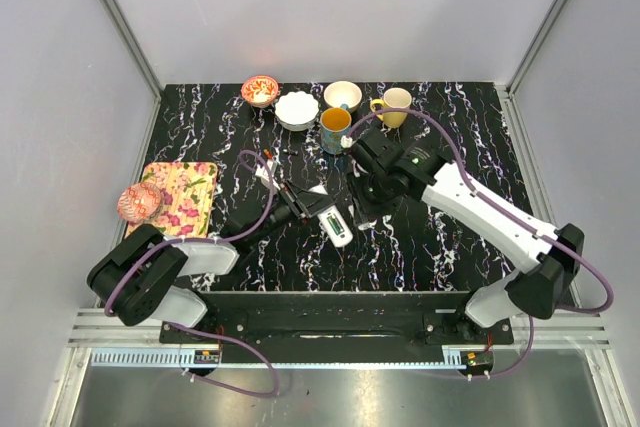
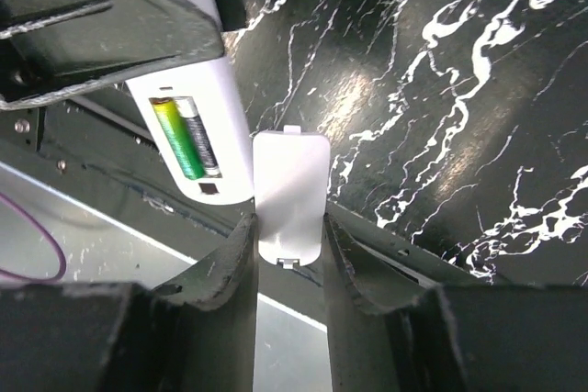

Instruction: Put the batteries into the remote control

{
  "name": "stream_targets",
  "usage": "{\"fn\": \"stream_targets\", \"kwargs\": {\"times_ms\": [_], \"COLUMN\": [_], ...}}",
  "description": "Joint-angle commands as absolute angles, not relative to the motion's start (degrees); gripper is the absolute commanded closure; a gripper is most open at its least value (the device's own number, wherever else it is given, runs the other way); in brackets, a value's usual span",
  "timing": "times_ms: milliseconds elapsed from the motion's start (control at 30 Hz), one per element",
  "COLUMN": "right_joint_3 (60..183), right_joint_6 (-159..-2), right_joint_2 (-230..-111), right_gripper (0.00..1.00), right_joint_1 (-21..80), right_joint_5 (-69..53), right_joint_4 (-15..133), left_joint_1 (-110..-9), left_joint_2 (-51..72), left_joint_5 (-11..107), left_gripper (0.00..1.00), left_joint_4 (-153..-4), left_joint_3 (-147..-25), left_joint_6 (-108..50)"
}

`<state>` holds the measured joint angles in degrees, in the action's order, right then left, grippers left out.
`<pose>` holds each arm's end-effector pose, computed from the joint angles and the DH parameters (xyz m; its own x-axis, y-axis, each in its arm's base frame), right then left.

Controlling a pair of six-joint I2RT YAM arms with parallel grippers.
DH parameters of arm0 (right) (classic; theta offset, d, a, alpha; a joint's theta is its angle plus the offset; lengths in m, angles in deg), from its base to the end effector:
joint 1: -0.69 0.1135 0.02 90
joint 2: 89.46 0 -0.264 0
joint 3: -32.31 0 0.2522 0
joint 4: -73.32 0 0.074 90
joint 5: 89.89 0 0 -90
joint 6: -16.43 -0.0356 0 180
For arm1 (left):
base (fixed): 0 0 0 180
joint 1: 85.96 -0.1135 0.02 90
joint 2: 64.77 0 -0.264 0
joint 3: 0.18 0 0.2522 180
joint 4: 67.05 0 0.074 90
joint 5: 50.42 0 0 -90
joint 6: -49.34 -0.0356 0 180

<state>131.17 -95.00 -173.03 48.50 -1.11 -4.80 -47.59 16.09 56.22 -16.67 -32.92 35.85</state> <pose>0.1900 0.2107 0.3448 -0.8292 -0.3709 -0.4181 -0.4773 0.8591 0.1845 0.1932 -0.1659 0.1906 -0.7893 -0.5635 -0.2441 0.2211 0.1100 -0.9690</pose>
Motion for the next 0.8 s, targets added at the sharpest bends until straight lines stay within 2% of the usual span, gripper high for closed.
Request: {"fn": "stream_targets", "kwargs": {"times_ms": [0,267,767], "right_joint_3": [137.2,143.36,143.28], "right_joint_6": [-92.03,-90.8,-89.92], "right_joint_2": [-176.03,-181.3,-185.35], "right_gripper": [1.0,1.0,1.0], "right_joint_1": [49.46,49.99,50.43], "right_joint_5": [-6.3,-10.08,-9.04], "right_joint_4": [-10.48,-14.97,-13.57], "left_joint_1": [-45.44,-43.24,-42.45], "left_joint_2": [16.53,17.14,18.11], "left_joint_5": [50.04,45.55,46.52], "left_gripper": [1.0,1.0,1.0], "left_joint_4": [-11.9,-16.3,-13.4], "left_joint_3": [-35.73,-37.14,-36.26], "left_joint_6": [34.58,33.17,34.84]}}
